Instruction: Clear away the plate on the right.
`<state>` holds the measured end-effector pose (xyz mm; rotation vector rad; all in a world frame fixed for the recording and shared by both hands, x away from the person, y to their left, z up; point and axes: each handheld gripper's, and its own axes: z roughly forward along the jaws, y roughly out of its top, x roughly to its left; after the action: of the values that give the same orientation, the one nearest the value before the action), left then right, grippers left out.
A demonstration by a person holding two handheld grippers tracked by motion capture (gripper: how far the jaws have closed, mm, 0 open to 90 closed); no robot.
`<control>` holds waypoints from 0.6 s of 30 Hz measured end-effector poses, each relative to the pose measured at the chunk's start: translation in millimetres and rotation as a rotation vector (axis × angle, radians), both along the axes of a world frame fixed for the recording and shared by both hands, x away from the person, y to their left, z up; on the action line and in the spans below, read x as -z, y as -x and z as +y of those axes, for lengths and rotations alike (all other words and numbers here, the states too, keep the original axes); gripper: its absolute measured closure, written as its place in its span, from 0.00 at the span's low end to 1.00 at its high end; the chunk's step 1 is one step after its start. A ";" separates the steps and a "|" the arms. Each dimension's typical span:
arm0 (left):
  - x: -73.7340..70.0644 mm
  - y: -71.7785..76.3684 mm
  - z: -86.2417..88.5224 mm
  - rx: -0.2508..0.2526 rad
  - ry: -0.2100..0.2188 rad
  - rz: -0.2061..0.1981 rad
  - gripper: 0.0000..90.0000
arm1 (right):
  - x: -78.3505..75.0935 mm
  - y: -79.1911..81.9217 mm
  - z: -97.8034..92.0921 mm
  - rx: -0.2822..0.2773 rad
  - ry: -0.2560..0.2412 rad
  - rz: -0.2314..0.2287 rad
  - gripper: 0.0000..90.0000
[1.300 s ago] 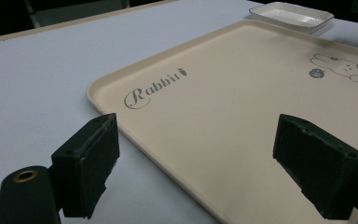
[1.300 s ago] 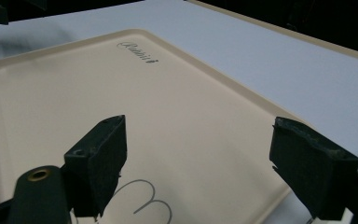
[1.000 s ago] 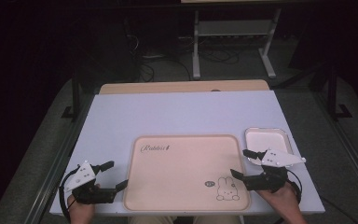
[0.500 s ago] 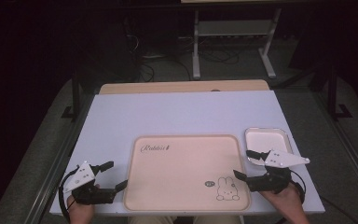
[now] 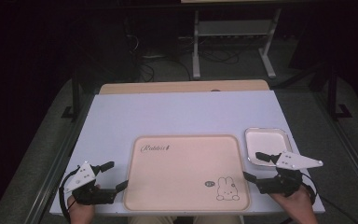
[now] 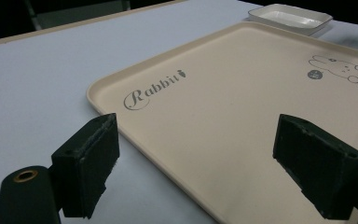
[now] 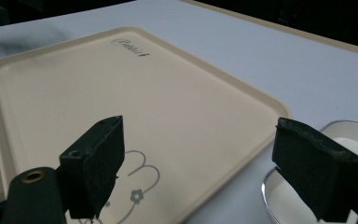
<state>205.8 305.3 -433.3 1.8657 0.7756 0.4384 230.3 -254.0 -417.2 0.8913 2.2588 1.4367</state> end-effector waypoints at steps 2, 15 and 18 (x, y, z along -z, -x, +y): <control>0.3 -0.1 -0.2 -0.002 0.000 0.001 0.16 | 0.3 1.7 -6.0 0.011 -0.004 0.007 0.18; 0.7 -0.1 -1.0 -0.003 -0.002 0.005 0.16 | 4.5 14.1 -43.1 0.080 0.007 0.028 0.18; 0.6 0.0 -1.0 -0.004 -0.002 0.004 0.16 | 4.1 15.8 -49.3 0.092 0.011 0.031 0.18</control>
<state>205.8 304.4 -433.8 1.8673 0.7813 0.4381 214.6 -303.3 -421.3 1.0068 2.2153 1.3780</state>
